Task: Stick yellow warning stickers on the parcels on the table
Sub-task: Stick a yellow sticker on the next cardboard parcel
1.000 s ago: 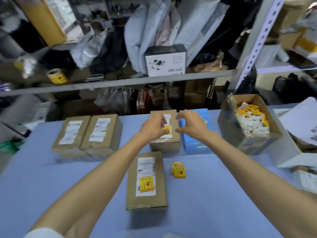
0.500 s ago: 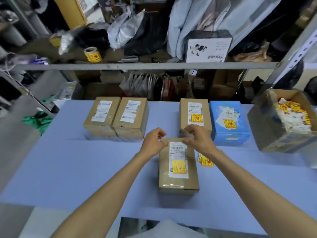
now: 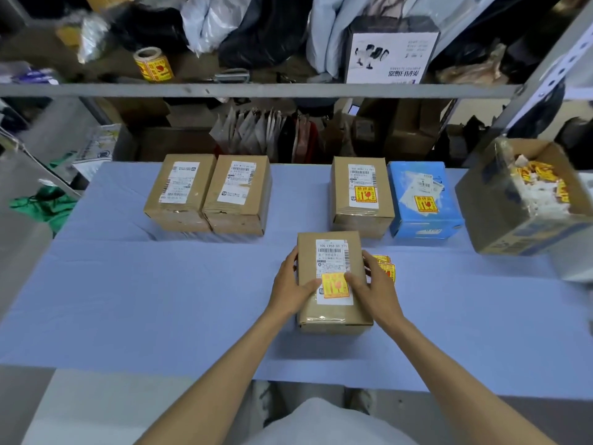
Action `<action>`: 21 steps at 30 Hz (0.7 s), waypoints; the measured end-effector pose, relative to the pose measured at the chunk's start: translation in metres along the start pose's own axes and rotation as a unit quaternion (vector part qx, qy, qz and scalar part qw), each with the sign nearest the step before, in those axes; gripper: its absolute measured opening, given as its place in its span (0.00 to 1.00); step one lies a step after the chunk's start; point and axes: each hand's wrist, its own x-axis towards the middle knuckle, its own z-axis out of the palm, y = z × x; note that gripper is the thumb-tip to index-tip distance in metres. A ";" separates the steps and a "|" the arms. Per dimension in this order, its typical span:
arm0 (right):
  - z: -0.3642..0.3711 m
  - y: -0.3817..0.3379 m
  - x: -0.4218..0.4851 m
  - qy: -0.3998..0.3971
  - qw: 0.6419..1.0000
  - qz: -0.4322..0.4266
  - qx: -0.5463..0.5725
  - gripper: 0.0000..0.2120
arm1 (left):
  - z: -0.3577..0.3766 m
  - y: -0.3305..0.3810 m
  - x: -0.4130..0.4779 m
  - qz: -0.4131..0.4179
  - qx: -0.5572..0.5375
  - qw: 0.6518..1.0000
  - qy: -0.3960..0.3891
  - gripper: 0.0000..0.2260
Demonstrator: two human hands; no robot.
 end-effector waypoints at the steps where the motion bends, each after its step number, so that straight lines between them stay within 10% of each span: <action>1: 0.000 0.003 -0.005 -0.009 1.000 0.006 0.015 0.26 | 0.002 -0.002 -0.003 -0.005 -0.013 1.000 -0.005 0.38; 15: 0.020 0.003 0.000 -0.127 0.986 0.075 0.080 0.44 | -0.016 -0.026 0.000 -0.082 -0.071 0.993 0.043 0.41; 21: 0.034 -0.021 0.022 -0.142 0.985 0.036 0.094 0.29 | -0.038 -0.016 0.024 -0.082 -0.019 0.996 0.041 0.31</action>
